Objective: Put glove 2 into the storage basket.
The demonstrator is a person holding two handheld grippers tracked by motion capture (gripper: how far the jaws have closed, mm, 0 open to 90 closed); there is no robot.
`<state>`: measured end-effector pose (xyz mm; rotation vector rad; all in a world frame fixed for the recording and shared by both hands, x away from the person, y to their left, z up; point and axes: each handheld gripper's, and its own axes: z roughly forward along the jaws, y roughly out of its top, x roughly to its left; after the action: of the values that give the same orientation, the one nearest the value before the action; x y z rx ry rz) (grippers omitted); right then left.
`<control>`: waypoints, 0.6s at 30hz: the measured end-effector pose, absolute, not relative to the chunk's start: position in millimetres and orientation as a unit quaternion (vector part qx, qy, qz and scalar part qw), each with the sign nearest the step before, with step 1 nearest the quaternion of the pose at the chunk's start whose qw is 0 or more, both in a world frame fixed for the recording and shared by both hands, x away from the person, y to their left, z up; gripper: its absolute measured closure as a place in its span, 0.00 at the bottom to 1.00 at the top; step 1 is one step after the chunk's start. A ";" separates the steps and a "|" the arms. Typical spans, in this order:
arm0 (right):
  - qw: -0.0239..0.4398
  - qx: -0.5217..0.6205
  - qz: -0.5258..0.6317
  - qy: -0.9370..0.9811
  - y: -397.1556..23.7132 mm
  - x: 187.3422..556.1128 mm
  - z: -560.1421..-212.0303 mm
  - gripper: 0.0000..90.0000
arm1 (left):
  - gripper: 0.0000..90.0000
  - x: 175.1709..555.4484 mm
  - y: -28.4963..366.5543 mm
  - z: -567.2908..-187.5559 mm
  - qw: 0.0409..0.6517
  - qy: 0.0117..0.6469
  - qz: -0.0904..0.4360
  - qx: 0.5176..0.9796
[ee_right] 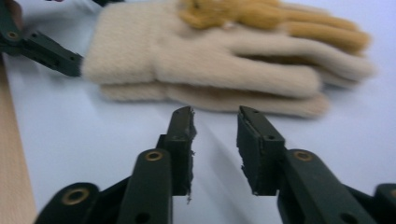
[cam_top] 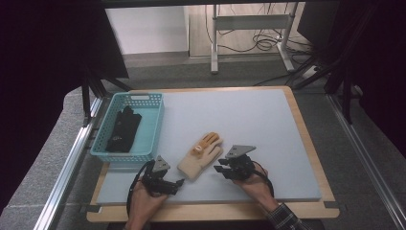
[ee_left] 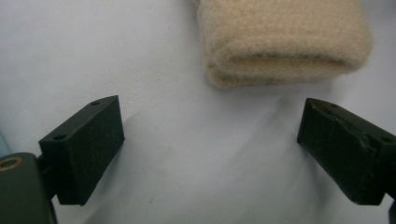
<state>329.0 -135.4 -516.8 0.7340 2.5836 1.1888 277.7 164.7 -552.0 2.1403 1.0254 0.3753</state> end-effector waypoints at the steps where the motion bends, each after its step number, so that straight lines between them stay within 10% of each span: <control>1: 0.108 0.250 0.402 0.874 -140.0 329.2 -515.2 0.69 | 0.08 277.7 164.7 -552.0 0.361 0.398 0.146 0.830; 18: 0.156 0.308 0.374 0.860 -206.1 328.9 -509.8 0.36 | 0.08 277.0 164.1 -552.5 0.363 0.402 0.148 0.828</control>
<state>328.9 -206.1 -509.8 0.8819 2.4633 1.0718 277.0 164.1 -552.5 2.1311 1.0353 0.3805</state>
